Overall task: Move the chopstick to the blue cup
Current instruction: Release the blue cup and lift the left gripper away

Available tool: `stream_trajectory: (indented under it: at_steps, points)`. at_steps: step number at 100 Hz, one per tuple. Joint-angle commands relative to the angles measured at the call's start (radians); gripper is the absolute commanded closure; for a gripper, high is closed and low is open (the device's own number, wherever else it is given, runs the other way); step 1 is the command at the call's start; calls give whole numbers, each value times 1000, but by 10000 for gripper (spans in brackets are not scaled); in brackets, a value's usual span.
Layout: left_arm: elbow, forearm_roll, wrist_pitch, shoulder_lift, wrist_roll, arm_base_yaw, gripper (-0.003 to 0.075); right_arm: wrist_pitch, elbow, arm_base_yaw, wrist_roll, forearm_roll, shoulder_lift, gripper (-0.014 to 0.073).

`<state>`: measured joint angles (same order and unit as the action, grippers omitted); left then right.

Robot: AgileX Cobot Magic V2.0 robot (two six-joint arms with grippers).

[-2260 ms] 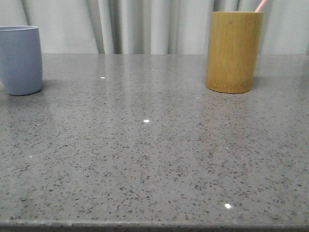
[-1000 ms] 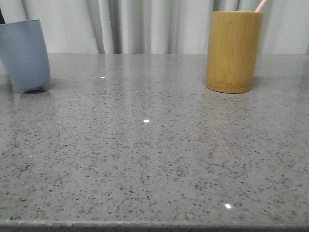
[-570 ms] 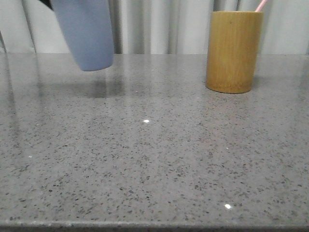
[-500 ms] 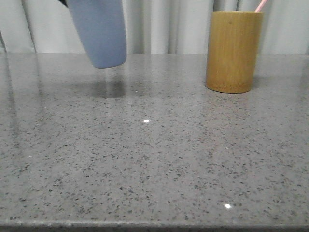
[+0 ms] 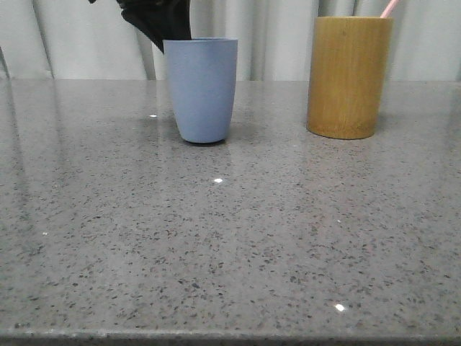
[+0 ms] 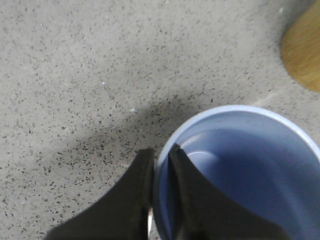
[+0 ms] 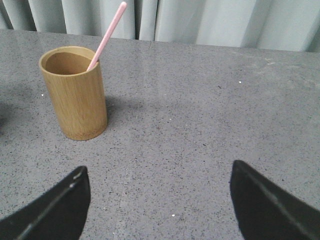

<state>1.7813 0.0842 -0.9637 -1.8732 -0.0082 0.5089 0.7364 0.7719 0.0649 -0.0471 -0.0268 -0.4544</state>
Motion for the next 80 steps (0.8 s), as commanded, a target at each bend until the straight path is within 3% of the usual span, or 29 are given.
stream_trajectory:
  at_steps: [1,49,59,80]
  points:
    - [37,3,41,43,-14,10,739,-76,32,-5,3,-10,-14,22]
    - [37,22,43,41,-14,10,720,-76,32,-5,3,-10,-14,22]
    - [43,27,40,41,-14,10,626,-76,32,-5,3,-10,-14,22]
    - [67,55,8,41,-14,10,286,-76,32,-5,3,-10,-14,22]
